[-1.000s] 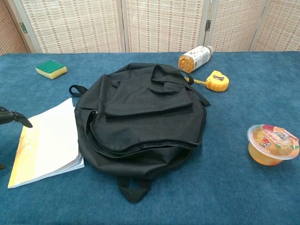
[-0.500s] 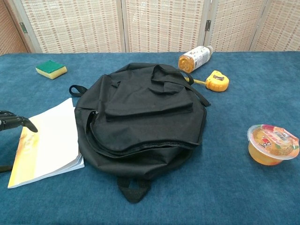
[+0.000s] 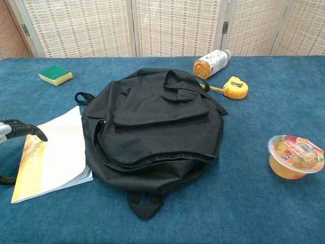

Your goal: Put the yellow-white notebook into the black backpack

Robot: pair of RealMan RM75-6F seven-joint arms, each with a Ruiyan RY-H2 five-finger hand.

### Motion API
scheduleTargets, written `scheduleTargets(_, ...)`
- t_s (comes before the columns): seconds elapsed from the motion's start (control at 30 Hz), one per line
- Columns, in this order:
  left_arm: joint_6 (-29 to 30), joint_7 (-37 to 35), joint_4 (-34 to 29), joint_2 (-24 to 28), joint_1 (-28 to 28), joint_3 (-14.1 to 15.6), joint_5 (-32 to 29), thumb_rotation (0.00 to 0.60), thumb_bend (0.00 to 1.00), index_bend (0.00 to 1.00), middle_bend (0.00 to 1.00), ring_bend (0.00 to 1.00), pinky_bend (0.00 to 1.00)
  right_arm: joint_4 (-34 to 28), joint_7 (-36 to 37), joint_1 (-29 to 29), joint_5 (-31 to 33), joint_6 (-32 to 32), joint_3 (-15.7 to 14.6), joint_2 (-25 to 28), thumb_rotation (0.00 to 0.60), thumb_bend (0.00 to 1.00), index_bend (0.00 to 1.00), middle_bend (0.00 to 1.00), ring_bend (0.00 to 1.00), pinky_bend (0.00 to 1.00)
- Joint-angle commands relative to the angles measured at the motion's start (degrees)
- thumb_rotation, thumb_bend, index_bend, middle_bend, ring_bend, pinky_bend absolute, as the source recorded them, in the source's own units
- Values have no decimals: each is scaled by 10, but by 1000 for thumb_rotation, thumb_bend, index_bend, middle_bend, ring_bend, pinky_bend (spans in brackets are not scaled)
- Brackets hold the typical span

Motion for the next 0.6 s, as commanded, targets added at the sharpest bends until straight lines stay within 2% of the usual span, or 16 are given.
scheduleTargets(0.03,9,-26,10,-8,-3,0,3,600,130,332,296,257,194,-1,-1,-1,0,1,0,0,600,187,0,76,95,12)
scheduleTargets(0.23,45,-69,29,-22,0,4,18,600,214,401,343,288,213,-5,-6,-2,0,3,1,2,600,187,0,76,95,13)
scheduleTargets(0.6,89,-131,48,-50,7,-10,11,600,241,400,360,299,218,-12,-11,-3,0,6,2,4,600,187,0,76,95,12)
